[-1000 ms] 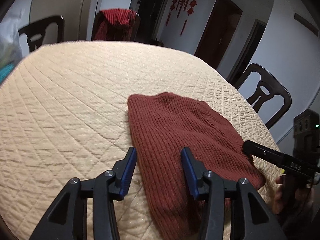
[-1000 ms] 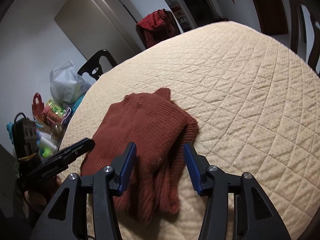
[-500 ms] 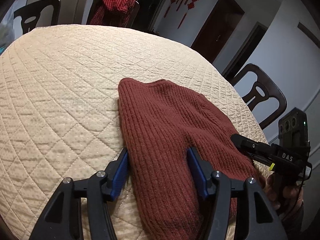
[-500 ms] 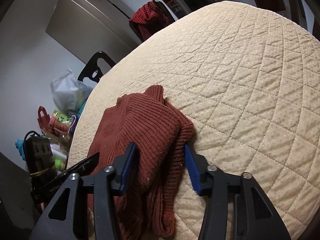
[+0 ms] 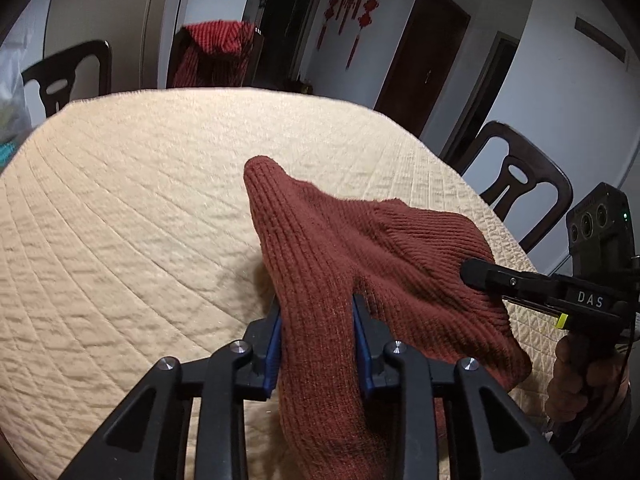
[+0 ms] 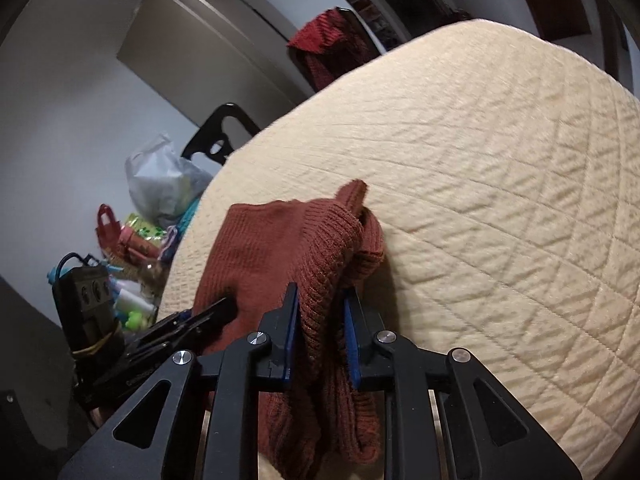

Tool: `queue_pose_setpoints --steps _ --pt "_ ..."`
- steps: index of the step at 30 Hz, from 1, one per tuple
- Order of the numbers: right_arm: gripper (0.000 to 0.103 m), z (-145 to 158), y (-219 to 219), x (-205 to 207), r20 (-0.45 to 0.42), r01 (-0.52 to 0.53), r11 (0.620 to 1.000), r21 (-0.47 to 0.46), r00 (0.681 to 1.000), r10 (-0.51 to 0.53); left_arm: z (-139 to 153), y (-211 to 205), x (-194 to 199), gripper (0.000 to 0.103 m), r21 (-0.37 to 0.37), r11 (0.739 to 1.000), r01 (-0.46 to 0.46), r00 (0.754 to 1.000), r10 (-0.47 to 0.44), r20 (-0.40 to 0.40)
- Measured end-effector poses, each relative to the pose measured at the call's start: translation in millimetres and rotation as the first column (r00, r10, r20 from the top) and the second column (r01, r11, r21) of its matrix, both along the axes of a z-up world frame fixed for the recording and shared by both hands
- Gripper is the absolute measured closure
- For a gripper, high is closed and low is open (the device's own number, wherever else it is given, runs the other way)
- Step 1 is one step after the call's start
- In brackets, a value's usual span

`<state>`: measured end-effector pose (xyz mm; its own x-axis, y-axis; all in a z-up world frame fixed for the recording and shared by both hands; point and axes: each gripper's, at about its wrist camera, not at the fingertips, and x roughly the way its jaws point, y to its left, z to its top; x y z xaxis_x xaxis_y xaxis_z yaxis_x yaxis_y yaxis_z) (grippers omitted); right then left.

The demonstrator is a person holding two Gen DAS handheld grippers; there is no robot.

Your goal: Fold small clothes

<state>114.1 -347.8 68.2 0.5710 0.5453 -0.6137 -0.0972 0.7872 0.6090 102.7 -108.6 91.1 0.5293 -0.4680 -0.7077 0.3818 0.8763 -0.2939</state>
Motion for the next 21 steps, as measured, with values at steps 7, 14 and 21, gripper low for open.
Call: queue_pose_setpoints --steps 7,14,21 --pt "0.083 22.7 55.1 20.8 0.054 -0.087 0.996 0.02 0.995 0.085 23.4 56.0 12.4 0.07 -0.004 0.997 -0.072 0.996 0.072 0.055" --pt "0.083 18.3 134.4 62.3 0.052 -0.193 0.978 0.074 0.98 0.19 30.2 131.5 44.1 0.07 0.02 0.985 -0.172 0.983 0.17 0.071" --pt "0.083 -7.9 184.1 97.4 0.006 -0.246 0.967 0.072 0.969 0.246 -5.1 180.6 78.1 0.07 0.028 0.974 -0.225 0.974 0.225 0.008"
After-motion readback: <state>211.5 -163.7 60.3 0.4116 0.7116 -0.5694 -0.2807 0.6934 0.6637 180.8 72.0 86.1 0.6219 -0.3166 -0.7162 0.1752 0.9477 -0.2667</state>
